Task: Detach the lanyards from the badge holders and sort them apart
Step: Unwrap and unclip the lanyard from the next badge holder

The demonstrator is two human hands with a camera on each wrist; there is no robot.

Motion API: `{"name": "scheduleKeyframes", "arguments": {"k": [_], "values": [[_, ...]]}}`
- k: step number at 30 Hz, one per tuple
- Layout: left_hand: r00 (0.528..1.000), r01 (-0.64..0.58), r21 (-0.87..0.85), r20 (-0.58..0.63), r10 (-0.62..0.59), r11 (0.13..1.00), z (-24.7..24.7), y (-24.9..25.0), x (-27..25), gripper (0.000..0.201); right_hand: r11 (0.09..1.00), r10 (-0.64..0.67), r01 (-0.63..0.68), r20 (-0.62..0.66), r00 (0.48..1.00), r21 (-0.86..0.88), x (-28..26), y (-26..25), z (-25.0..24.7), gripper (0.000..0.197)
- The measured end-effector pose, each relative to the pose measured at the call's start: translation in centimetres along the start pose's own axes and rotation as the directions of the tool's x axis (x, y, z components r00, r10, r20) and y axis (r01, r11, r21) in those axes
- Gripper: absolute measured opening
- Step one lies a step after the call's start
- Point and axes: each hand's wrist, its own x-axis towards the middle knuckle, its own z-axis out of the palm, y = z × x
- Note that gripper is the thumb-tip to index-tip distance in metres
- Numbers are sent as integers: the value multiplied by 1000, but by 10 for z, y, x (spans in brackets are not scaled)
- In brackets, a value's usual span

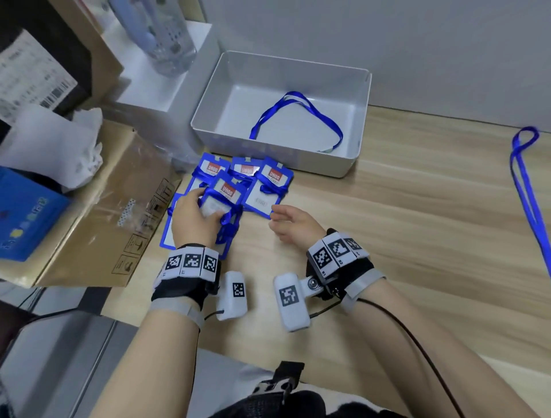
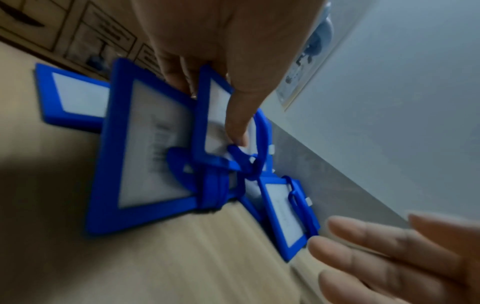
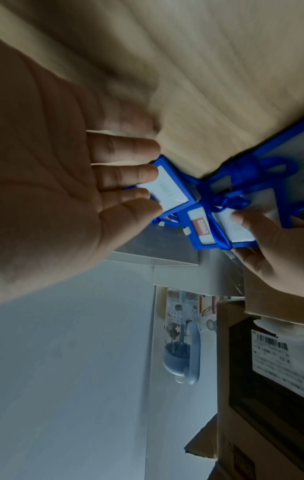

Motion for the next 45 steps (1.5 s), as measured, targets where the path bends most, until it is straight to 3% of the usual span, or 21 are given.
{"name": "scheduleKeyframes", "arguments": {"k": [5, 9, 13, 17, 20, 24, 27, 30, 35, 39, 45], "values": [[999, -52, -114, -15, 50, 992, -15, 12, -9, 23, 997, -56, 56, -4, 998, 44, -11, -14, -9, 46], [969, 85, -510, 243, 49, 856, -20, 34, -21, 10, 972, -210, 213, -38, 977, 99, -32, -29, -26, 39], [896, 175, -610, 423, 132, 773, -9, 71, -47, 13, 911, -320, 335, -102, 942, 239, -59, -41, -56, 34], [831, 202, -645, 511, 219, 737, 10, 107, -74, 26, 872, -405, 451, -237, 883, 190, -88, -42, -90, 33], [765, 104, -598, 558, 320, 795, 22, 129, -91, 37, 869, -428, 482, -322, 844, 108, -107, -37, -113, 30], [645, 12, -546, 644, 411, 838, 33, 154, -110, 30, 878, -419, 478, -431, 799, 33, -124, -25, -135, 25], [584, -29, -523, 683, 439, 852, 41, 166, -121, 47, 882, -414, 471, -486, 769, -7, -133, -17, -147, 23], [587, -57, -500, 683, 434, 864, 53, 173, -127, 53, 884, -425, 464, -502, 754, -51, -141, -12, -155, 27], [610, -72, -493, 666, 429, 867, 66, 181, -138, 42, 893, -436, 434, -465, 770, -120, -156, -6, -168, 25], [686, -94, -523, 583, 436, 847, 69, 187, -148, 19, 895, -443, 409, -457, 771, -178, -164, 0, -172, 24], [783, -203, -477, 445, 434, 855, 69, 187, -157, 13, 883, -469, 407, -468, 749, -233, -172, -1, -169, 27]]}}
